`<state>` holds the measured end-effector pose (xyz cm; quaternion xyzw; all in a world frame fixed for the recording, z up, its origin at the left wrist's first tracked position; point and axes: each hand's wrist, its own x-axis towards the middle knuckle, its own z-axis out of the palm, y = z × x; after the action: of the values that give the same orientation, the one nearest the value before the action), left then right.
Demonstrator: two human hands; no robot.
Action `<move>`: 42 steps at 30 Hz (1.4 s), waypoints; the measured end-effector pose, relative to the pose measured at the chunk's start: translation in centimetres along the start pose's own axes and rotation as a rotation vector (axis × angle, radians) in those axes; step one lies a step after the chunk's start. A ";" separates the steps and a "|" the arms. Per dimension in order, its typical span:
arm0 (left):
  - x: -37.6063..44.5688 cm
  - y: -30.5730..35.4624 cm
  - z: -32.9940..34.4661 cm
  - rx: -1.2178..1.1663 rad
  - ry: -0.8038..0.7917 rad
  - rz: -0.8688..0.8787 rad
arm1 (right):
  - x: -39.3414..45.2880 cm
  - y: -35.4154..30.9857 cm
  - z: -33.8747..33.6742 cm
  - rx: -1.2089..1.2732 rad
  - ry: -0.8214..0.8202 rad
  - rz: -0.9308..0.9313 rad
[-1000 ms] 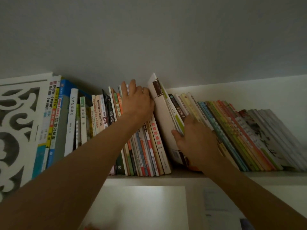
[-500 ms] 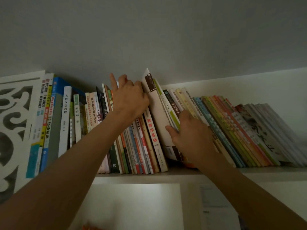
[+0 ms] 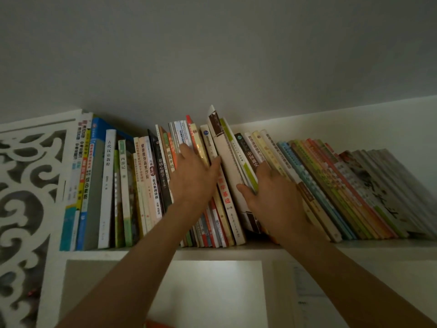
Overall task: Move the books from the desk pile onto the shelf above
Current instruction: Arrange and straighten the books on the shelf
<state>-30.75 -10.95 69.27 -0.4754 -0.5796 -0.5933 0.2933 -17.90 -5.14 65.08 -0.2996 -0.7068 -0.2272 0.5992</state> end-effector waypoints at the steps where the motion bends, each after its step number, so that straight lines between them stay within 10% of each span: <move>1: -0.3 -0.1 0.1 0.104 0.005 0.045 | -0.1 -0.1 0.0 -0.013 -0.003 0.001; 12: -0.9 1.6 -3.7 0.230 0.016 0.273 | 0.0 -1.0 -0.2 -0.106 -0.044 0.032; 19: -4.1 1.3 -3.3 -0.024 -0.091 0.040 | -0.1 0.2 -0.7 0.055 -0.096 -0.028; 24: -5.5 1.4 -3.3 -0.184 -0.190 -0.009 | -1.4 3.4 -2.3 -0.201 0.253 -0.017; 29: -5.9 3.6 -7.1 -0.338 -0.200 0.052 | -1.0 7.0 -3.1 -0.156 -0.087 0.291; 36: -9.1 5.5 -9.3 -0.600 -0.080 0.070 | -0.1 7.9 -3.9 -0.336 0.045 0.037; 42: -9.9 6.6 -7.6 -0.691 -0.026 0.062 | 0.7 8.5 -4.9 -0.406 -0.141 0.224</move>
<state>-22.79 -21.33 63.92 -0.5715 -0.3333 -0.7393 0.1255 -8.52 -2.29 66.28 -0.5054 -0.6493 -0.2753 0.4973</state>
